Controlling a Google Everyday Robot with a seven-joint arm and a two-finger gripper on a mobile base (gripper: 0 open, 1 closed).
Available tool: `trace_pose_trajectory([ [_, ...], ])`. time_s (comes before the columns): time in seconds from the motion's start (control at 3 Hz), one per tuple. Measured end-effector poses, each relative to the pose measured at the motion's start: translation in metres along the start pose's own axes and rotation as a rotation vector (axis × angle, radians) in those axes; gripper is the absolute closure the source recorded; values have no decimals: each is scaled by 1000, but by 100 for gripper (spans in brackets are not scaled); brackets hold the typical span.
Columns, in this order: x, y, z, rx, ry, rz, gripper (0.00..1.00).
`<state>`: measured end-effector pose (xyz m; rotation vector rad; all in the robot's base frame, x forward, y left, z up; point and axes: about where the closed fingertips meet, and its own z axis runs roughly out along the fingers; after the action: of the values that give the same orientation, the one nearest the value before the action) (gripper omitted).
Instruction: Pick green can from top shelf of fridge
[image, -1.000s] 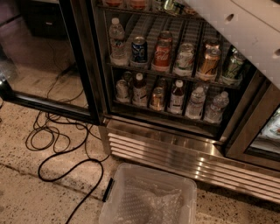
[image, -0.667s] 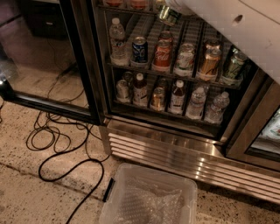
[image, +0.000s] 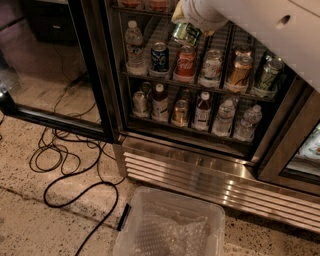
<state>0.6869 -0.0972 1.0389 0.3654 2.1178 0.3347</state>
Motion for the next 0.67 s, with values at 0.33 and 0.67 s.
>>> trace_pose_trajectory([
  [0.33,26,-13,-3,16,73,20,100],
  [0.67,82,-13,-19,-22,213,66,100],
])
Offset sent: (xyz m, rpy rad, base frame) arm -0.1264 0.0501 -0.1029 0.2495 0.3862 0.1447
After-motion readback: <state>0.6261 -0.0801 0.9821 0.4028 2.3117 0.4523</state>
